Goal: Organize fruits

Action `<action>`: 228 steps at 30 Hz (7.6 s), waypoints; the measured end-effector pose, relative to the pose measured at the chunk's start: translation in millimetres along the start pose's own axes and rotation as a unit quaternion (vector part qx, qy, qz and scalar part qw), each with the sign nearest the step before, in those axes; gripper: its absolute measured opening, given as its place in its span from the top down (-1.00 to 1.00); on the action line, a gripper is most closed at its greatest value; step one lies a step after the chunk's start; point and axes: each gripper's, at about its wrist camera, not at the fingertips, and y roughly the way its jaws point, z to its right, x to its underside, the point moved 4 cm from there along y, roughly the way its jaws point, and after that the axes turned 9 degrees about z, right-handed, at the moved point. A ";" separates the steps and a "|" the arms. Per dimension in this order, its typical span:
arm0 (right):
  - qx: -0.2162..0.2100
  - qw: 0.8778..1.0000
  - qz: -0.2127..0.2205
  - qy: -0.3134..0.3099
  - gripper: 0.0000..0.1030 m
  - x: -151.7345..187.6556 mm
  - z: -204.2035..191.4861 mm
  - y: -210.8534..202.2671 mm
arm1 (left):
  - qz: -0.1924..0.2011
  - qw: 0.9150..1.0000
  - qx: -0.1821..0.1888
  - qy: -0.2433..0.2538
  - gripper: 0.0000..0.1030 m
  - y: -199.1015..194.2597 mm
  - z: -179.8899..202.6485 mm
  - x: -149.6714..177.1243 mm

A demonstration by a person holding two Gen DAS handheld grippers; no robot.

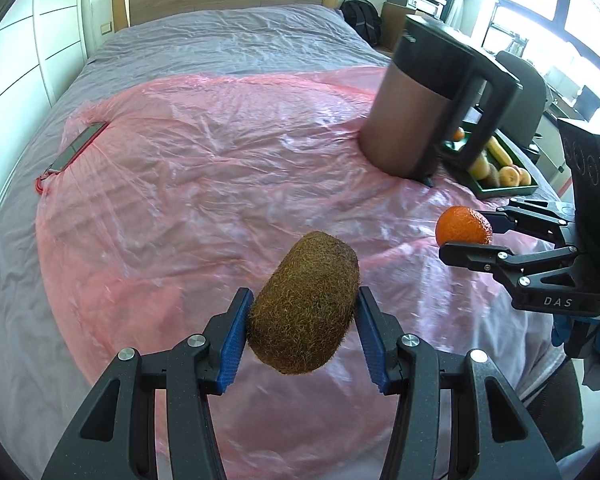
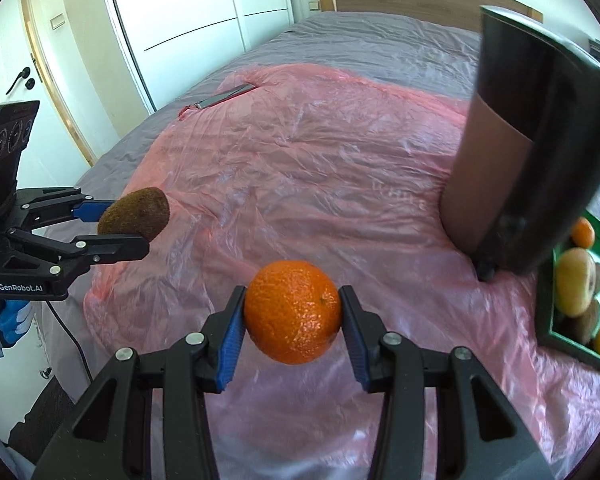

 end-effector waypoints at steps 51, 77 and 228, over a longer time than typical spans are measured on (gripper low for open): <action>0.194 0.957 0.118 0.180 -0.36 83.6 280.0 -159.0 | -0.007 0.984 0.107 0.144 0.11 82.9 295.0 -77.5; 0.332 0.895 0.195 0.225 -0.36 47.1 412.6 -126.9 | 0.061 0.981 0.091 0.158 0.11 231.9 360.7 -169.4; 0.326 0.923 0.165 0.121 -1.00 78.5 166.8 -237.1 | 0.122 0.990 -0.070 0.019 -0.98 -28.3 220.7 -35.3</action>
